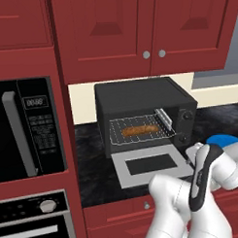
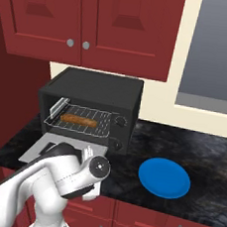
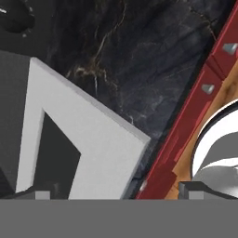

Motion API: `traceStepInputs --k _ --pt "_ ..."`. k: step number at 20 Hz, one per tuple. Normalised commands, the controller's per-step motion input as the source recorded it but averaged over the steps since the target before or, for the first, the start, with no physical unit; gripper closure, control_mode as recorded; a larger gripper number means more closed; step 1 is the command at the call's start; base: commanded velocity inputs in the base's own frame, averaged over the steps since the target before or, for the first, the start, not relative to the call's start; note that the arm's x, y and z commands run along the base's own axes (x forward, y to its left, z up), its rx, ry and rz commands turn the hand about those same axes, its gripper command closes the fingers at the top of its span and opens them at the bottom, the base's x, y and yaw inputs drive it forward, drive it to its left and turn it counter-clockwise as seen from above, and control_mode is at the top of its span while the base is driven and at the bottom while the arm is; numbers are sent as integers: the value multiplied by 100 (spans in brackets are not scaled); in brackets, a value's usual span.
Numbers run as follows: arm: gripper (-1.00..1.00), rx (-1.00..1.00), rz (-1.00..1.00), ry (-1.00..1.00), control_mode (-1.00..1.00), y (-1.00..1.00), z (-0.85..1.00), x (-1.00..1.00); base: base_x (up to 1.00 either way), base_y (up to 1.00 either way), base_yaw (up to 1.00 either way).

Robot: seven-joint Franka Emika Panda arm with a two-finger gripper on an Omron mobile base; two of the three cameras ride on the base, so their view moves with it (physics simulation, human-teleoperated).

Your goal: Pull the toaster oven rack outwards. Pick up the baguette from the plate and place it on the toaster oven rack. Close the toaster oven door fully and set the temperature to the lowest setting.

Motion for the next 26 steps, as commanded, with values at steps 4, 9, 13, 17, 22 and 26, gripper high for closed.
traceStepInputs --k 4,9,13,17,22,26 --pt "-100 0 -9 0 -100 21 -23 37 0 0 0" --pt "-100 0 -10 0 -100 21 -28 47 0 0 0" --pt "-100 2 -7 -1 -100 32 -7 62 0 0 0" --pt "-100 4 -6 -3 -100 23 -10 46 0 0 0" --pt "-100 0 -2 0 -100 -28 -13 -46 0 0 0" --pt "-100 0 10 0 -100 -61 -16 -35 0 0 0"
